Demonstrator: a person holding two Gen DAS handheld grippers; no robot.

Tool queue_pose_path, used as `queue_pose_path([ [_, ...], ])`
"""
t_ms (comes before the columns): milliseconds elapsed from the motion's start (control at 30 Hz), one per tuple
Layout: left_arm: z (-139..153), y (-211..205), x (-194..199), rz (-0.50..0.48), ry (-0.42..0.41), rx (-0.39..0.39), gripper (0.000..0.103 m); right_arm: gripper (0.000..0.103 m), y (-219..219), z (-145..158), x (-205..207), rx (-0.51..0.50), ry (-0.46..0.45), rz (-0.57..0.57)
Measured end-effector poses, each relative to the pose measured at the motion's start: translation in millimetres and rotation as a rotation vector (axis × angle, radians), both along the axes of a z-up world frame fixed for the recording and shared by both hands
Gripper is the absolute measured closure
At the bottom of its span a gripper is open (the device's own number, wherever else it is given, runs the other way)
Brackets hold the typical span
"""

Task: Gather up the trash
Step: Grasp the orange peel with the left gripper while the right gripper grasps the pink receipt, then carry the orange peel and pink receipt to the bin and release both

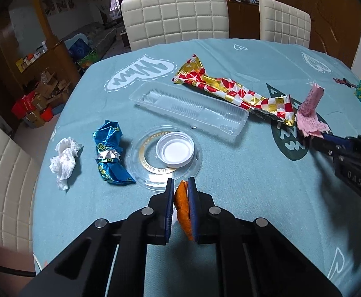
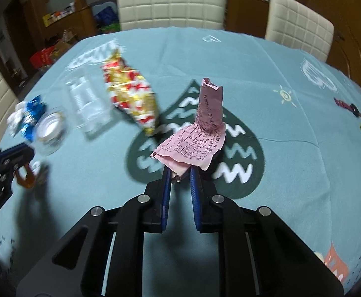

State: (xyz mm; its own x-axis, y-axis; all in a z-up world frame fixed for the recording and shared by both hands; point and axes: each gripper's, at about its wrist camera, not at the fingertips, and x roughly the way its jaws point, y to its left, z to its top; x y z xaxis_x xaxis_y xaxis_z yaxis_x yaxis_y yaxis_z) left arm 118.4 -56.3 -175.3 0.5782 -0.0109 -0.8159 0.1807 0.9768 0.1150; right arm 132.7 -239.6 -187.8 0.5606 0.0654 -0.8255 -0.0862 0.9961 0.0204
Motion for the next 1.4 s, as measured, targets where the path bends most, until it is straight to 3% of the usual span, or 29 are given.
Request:
queue_pose_path([
  [533,23,43,-34,0.035,-0.059,-0.028,0.091,0.089,75,45,-49,-0.007,-0.1,0.174],
  [800,28,91,-55,0.09,-0.081,-0.029,0.091,0.089,134,61,-70,-0.012,-0.159,0.287],
  [1400,33,232,-85,0.262,-0.109,-0.019,0.091,0.089,283,69,-87,0.017,-0.187,0.517],
])
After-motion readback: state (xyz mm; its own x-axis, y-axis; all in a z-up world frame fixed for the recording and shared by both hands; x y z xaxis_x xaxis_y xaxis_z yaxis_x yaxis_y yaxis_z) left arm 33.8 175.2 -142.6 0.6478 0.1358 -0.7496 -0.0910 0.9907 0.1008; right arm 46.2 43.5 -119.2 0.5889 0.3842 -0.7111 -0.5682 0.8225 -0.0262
